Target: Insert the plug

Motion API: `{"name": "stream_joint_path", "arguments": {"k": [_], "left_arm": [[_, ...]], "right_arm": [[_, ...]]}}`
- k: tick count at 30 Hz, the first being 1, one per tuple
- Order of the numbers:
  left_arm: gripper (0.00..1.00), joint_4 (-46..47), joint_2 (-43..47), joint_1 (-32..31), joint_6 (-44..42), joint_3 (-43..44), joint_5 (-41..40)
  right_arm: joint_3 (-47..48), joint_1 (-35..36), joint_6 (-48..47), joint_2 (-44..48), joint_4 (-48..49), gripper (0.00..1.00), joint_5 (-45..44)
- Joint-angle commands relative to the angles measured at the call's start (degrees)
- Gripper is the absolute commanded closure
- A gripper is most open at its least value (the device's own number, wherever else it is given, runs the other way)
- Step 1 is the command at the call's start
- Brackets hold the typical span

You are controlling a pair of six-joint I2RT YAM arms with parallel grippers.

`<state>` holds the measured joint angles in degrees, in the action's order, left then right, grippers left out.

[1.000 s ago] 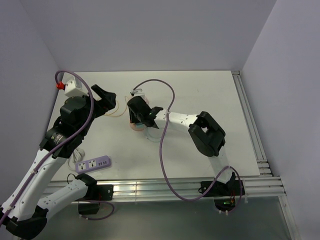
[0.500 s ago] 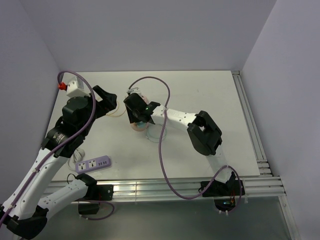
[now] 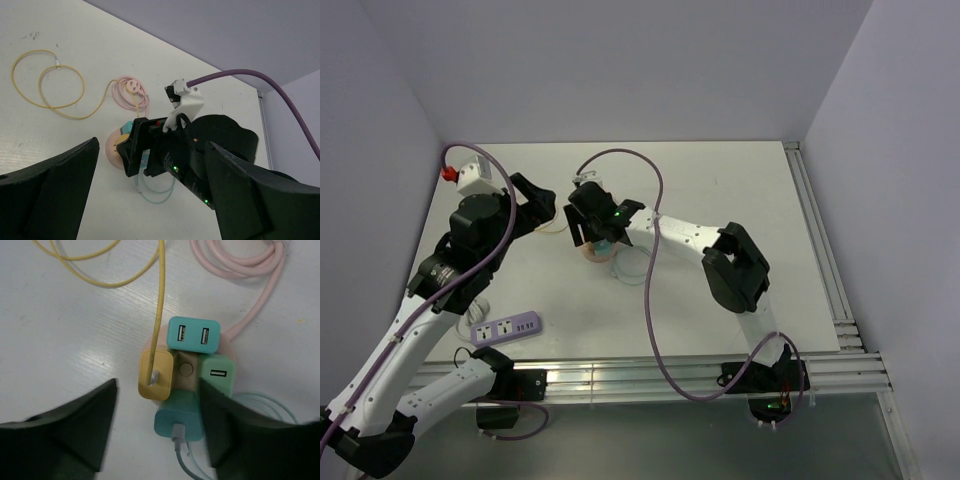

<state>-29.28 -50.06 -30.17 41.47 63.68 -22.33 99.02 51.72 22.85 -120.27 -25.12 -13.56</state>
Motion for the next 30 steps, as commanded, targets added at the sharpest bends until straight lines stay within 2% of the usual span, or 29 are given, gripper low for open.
{"name": "stream_joint_path", "arguments": {"k": [1, 3, 14, 19, 26, 29, 30], "left_arm": [[0.08, 2.64, 0.58, 0.29, 0.63, -1.45, 0.7], [0.08, 3.43, 0.58, 0.29, 0.54, -1.98, 1.67], [0.06, 7.82, -0.47, 0.29, 3.08, -5.76, 7.11], [0.06, 10.64, -1.61, 0.29, 5.63, -7.6, 13.35], [0.06, 17.4, -2.49, 0.38, 11.34, -14.45, 21.53], [0.06, 21.17, -3.2, 0.38, 13.88, -18.06, 25.39], [0.06, 22.41, -3.37, 0.38, 14.51, -20.07, 26.53]], "right_arm": [[-3.29, 0.22, -0.97, 7.84, 3.49, 0.19, 0.64], [-7.76, 0.13, -0.88, 11.26, 5.78, 0.0, 0.91], [-24.66, -0.66, 3.16, 27.97, 14.14, 0.0, -5.33], [-30.98, -1.1, 5.27, 30.7, 13.78, 0.0, -7.71], [-43.11, -1.28, 8.7, 38.07, 17.82, 0.0, -5.87], [-53.99, -1.97, 10.18, 45.17, 27.73, 0.0, 0.95], [-60.46, -2.67, 10.46, 47.56, 31.24, 0.0, 3.34]]}}
